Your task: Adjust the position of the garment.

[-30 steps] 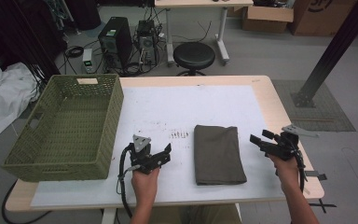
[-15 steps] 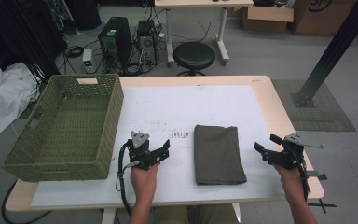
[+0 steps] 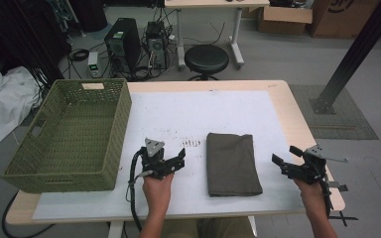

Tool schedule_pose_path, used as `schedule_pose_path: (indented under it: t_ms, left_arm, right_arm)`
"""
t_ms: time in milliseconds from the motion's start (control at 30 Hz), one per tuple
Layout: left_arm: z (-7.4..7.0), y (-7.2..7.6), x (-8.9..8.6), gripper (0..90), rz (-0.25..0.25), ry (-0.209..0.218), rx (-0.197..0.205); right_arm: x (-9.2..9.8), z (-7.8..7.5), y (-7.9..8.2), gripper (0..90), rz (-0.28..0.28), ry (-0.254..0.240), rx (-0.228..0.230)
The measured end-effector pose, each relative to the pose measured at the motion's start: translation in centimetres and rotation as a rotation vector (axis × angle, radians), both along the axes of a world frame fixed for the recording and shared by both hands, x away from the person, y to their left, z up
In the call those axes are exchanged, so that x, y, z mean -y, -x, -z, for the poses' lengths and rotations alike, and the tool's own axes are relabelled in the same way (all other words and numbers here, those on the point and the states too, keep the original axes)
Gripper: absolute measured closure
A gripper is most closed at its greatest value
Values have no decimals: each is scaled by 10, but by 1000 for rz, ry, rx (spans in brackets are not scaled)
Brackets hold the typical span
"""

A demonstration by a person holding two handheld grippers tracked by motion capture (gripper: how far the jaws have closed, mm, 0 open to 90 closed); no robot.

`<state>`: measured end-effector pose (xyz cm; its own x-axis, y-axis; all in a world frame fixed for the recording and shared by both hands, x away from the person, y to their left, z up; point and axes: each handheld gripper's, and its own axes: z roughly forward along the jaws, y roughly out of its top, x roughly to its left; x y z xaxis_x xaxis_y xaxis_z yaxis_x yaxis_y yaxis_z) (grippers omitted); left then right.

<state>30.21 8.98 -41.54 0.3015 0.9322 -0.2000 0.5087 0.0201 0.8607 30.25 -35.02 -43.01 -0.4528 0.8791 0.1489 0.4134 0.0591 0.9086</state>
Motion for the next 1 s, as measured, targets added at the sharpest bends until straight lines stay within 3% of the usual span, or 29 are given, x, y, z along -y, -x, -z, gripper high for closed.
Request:
schedule_pose_path:
  t_ms: [167,300,367,567,667,767,867,1000]
  left_arm:
    - [2,-5,12,163,30,9,-10]
    - [6,-12,28,235,110,30,-31]
    - [9,-17,37,283,143,40,-52]
    - [23,-29,61,333,209,120,-130]
    - [31,-30,79,328,225,96,-166]
    - [35,-30,91,349,223,43,-179]
    - [35,-30,96,493,226,28,-194]
    - [37,-33,92,662,225,69,-239]
  right_arm:
    - [-2,-1,2,156,-10,13,3]
    - [-2,0,3,156,-12,16,3]
    - [-2,0,2,156,-13,19,0]
    - [-5,0,2,158,-22,28,0]
    - [-6,1,1,159,-24,32,-2]
    - [-6,1,1,159,-24,33,-5]
    - [-6,1,0,159,-22,36,-5]
    - [-8,2,0,159,-23,37,-8]
